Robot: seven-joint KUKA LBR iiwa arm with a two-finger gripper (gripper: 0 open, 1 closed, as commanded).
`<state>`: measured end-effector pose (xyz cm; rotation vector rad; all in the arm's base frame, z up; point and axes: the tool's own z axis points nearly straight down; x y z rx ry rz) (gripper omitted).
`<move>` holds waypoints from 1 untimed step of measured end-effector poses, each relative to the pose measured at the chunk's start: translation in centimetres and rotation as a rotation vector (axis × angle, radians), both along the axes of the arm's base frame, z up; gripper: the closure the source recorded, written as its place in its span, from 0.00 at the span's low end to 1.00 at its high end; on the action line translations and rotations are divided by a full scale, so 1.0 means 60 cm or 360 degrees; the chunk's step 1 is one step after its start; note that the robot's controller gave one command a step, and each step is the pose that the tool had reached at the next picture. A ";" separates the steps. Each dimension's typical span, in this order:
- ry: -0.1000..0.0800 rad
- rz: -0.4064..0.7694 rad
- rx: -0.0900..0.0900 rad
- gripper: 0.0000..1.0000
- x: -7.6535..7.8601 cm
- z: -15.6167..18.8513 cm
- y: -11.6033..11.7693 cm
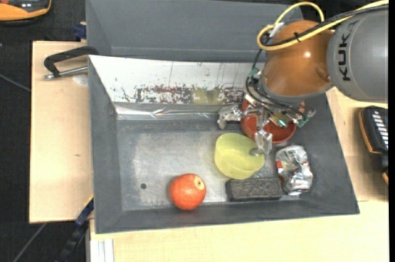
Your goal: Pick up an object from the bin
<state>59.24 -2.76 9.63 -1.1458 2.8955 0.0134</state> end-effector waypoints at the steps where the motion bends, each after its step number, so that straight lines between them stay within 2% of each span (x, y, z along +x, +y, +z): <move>1: -0.0008 0.0440 -0.0006 0.00 0.001 -0.043 0.011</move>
Offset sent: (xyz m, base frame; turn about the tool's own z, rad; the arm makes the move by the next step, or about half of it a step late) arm -0.0001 0.0046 -0.0263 -0.2783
